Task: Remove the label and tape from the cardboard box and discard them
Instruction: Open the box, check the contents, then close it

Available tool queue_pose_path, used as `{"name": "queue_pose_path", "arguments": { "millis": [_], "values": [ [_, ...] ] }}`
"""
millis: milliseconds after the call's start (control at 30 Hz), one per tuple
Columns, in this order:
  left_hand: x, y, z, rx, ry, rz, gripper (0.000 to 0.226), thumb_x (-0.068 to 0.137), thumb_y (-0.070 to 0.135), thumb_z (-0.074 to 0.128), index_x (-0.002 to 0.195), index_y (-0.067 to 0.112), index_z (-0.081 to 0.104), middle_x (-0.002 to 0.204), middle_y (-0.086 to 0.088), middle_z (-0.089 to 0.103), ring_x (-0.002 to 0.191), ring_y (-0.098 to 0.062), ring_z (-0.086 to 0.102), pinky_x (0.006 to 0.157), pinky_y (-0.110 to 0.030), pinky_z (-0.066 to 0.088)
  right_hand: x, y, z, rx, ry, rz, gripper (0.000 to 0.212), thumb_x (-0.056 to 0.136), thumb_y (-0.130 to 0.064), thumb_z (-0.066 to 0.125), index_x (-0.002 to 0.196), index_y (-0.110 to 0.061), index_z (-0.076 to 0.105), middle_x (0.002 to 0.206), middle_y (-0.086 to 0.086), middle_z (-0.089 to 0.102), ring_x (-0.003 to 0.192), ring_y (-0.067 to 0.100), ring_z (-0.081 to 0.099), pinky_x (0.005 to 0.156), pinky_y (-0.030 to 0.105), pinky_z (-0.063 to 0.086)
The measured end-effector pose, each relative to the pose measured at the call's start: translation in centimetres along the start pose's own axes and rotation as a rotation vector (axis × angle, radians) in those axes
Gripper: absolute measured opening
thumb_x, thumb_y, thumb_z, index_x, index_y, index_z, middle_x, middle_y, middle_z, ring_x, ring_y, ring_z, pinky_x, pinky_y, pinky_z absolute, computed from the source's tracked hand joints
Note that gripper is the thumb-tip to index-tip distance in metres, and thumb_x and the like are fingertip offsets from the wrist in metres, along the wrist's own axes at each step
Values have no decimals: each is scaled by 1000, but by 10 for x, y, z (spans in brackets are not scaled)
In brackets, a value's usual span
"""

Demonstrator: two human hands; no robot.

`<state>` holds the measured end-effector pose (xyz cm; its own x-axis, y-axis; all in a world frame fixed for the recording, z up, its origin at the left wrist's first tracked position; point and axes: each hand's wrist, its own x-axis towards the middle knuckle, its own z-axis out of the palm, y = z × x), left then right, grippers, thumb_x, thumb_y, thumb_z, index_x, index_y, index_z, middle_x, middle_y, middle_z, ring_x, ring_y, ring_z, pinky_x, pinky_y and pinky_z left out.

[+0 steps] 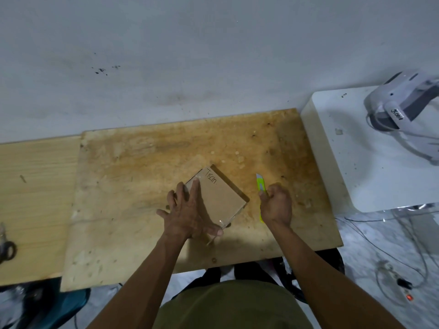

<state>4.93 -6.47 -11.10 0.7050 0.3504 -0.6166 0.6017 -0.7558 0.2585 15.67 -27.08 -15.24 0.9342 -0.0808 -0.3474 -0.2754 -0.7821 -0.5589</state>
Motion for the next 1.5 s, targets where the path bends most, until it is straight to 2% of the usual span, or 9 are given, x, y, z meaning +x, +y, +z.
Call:
{"name": "queue_pose_path", "arguments": {
  "millis": [233, 400, 533, 700, 1000, 1100, 1200, 1333, 1500],
  "values": [
    [-1, -8, -1, -4, 64, 16, 149, 32, 88, 70, 147, 44, -13, 149, -1, 9, 135, -35, 17, 98, -69, 29, -70, -20, 24, 260, -200, 72, 24, 95, -37, 58, 102, -15, 63, 94, 0, 63, 91, 19, 58, 79, 22, 38],
    [-2, -17, -5, -121, 146, -63, 138, 52, 76, 75, 151, 34, -11, 141, -8, 33, 127, -36, 36, 96, -60, 36, -76, -29, 42, 388, -174, 70, 27, 91, -26, 65, 117, -19, 62, 102, -5, 68, 95, 15, 64, 79, 23, 42],
    [-4, -35, -1, -295, 220, -78, 91, 80, 59, 66, 149, 25, 17, 130, -15, 47, 119, -38, 49, 90, -49, 46, -66, -34, 48, 396, -179, 38, 29, 92, -23, 64, 121, -26, 63, 104, -6, 69, 98, 15, 65, 86, 31, 52],
    [-12, -56, 10, -482, 303, -100, 40, 97, 41, 48, 133, 24, 46, 113, -12, 66, 103, -35, 62, 79, -40, 51, -59, -38, 48, 393, -216, -68, 31, 95, -16, 60, 126, -19, 64, 100, -7, 69, 93, 11, 64, 82, 26, 50],
    [-19, -77, 18, -733, 404, -157, 29, 99, 27, 50, 124, 20, 64, 103, -10, 73, 95, -30, 66, 76, -36, 52, -60, -31, 45, 344, -136, -106, 25, 94, -20, 63, 118, -19, 68, 108, -5, 71, 102, 14, 66, 84, 27, 50],
    [-16, -82, 17, -648, 456, -182, 30, 99, 27, 50, 125, 18, 62, 104, -11, 72, 93, -30, 67, 72, -32, 49, -59, -28, 38, 292, -67, -54, 30, 93, -16, 64, 122, -14, 64, 109, -1, 69, 102, 14, 64, 81, 19, 41],
    [-13, -88, 15, -542, 518, -189, 29, 97, 31, 47, 120, 19, 60, 108, -11, 65, 93, -32, 64, 73, -39, 52, -54, -19, 33, 202, 0, -126, 17, 88, -7, 66, 102, -15, 64, 93, 1, 65, 91, 21, 63, 74, 21, 38],
    [-15, -98, 18, -284, 560, -8, 28, 86, -1, 56, 112, 6, 67, 97, -17, 60, 95, -37, 53, 69, -43, 51, -47, 4, 32, -7, -1, -280, 20, 83, 3, 66, 101, -6, 69, 104, 14, 58, 90, 24, 57, 73, 19, 37],
    [-8, -108, 25, -282, 415, -12, 27, 95, 23, 46, 99, 6, 67, 84, -17, 68, 80, -39, 62, 64, -38, 49, -44, 15, 32, -224, -106, -412, 24, 88, -2, 60, 111, -5, 68, 111, 12, 66, 105, 35, 57, 86, 40, 52]
  ]
}}
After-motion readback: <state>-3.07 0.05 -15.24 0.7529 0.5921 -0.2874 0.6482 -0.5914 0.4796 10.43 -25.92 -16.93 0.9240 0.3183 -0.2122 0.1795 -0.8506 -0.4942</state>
